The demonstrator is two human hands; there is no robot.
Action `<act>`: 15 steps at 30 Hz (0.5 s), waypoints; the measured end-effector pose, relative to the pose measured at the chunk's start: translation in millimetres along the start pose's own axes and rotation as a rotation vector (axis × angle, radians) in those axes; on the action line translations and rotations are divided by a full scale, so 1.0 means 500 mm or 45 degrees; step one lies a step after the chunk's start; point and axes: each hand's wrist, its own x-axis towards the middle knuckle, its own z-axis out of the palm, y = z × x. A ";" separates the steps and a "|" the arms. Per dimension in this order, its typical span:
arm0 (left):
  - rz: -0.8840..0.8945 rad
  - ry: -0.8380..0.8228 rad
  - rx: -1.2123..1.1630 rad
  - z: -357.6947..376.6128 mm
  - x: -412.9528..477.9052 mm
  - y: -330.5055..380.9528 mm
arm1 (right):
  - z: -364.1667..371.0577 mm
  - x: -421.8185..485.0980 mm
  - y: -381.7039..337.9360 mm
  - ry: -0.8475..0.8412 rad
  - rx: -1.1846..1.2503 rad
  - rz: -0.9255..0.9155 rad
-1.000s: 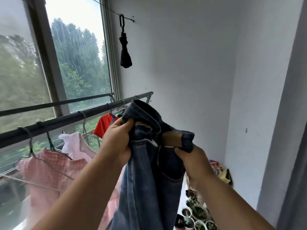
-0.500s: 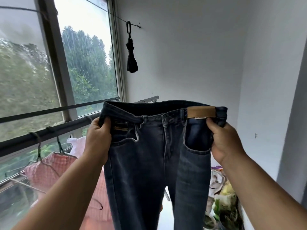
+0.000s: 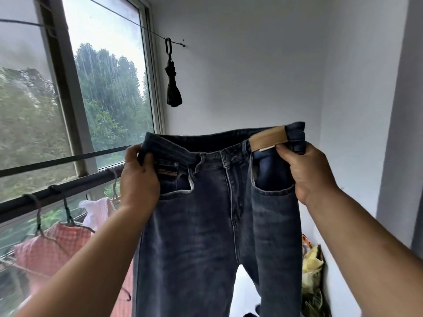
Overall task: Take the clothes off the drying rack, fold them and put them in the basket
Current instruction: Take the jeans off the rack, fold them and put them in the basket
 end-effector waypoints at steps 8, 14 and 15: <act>0.027 -0.022 0.096 0.028 0.007 0.028 | -0.027 0.008 -0.040 0.103 -0.226 -0.128; -0.219 0.002 -0.167 0.024 0.032 0.011 | -0.089 0.020 -0.045 0.222 -0.362 -0.118; -0.237 -0.014 -0.177 0.027 0.032 0.013 | -0.094 0.020 -0.041 0.240 -0.381 -0.110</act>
